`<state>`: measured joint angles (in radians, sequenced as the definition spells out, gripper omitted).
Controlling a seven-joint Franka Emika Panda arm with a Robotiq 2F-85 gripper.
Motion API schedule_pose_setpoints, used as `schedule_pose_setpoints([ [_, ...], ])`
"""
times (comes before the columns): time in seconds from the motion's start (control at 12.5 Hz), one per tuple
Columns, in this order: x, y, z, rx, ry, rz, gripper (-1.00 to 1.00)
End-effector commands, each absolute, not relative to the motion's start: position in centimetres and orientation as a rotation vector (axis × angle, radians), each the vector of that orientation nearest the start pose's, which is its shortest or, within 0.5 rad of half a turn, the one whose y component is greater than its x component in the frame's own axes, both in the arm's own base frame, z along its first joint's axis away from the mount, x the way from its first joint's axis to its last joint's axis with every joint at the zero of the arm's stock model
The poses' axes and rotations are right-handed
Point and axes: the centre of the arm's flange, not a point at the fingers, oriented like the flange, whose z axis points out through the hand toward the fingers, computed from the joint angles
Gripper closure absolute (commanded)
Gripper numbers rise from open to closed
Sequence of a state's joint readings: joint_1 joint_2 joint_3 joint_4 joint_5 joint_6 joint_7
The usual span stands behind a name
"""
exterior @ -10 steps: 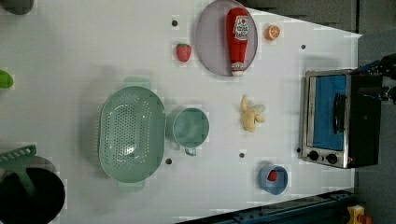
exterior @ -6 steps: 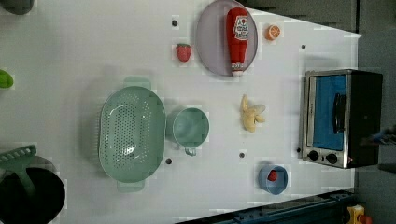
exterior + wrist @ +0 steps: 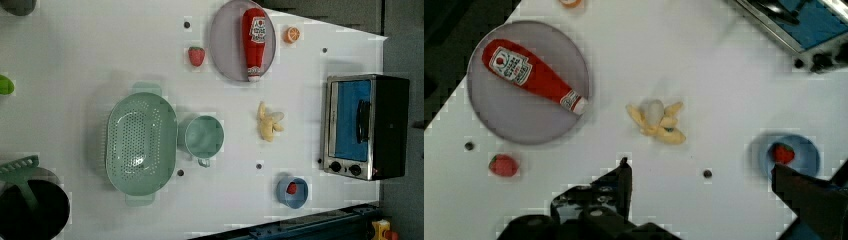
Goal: Pick Banana and place it in mug.
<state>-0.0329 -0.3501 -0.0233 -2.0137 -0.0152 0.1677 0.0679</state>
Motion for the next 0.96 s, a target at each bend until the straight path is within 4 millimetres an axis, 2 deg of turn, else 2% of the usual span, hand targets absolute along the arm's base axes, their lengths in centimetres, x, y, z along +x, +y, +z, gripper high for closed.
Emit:
schedule_pose_setpoints([
  [0.08,47.0,-1.5,47.8,-2.91,1.262,0.164,-1.0],
  [0.4,48.1,-0.9,39.4,-2.961,1.09,0.076,-1.0],
  [0.72,48.5,-0.9,31.6,-3.041,0.836,0.104,-1.0],
  [0.96,48.6,-1.1,26.5,-3.051,0.815,0.14,-1.0],
])
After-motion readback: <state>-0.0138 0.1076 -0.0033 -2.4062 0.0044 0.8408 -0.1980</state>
